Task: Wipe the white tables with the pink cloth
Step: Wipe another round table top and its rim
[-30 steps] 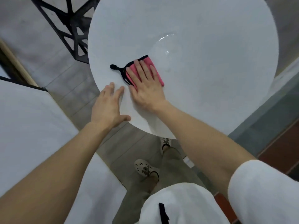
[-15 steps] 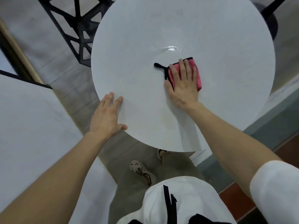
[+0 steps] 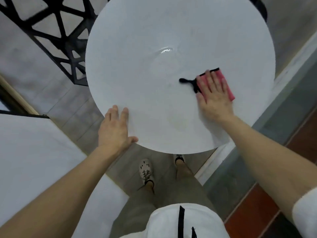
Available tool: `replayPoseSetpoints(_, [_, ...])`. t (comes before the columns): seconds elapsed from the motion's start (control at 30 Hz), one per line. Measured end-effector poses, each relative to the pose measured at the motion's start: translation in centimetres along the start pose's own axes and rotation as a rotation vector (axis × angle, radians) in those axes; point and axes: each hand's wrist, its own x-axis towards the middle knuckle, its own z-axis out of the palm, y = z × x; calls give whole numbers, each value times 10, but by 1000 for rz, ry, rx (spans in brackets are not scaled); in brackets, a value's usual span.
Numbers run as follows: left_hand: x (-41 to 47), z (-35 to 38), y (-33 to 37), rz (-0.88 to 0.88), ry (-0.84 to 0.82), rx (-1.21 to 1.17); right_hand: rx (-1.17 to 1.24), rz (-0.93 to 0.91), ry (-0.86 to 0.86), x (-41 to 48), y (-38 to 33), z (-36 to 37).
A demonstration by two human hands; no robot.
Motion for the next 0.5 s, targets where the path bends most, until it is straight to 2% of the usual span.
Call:
replayPoseSetpoints(0.07, [-1,-7,3,25,-32,92,49,308,25,0,-15,0])
replayPoseSetpoints(0.13, [-3,-15,8,40,-104,196,61,379,64,-22,-78,12])
replayPoseSetpoints(0.2, [-3,-26,16,45,-179,333,87,188,61,-61,-142,27])
replayPoseSetpoints(0.27, [2,-39,26,88,-176,530,135,-21,28,-97,-169,32])
replayPoseSetpoints(0.33, [13,-57,47,162,-85,711,145,-187,-2,-116,-152,33])
replayPoseSetpoints(0.4, [26,-72,78,234,18,752,117,-309,-49,-119,-109,28])
replayPoseSetpoints(0.43, [34,-77,95,277,52,731,98,-302,-66,-115,-82,24])
replayPoseSetpoints(0.5, [48,-82,126,373,90,677,75,-135,-49,-95,-16,12])
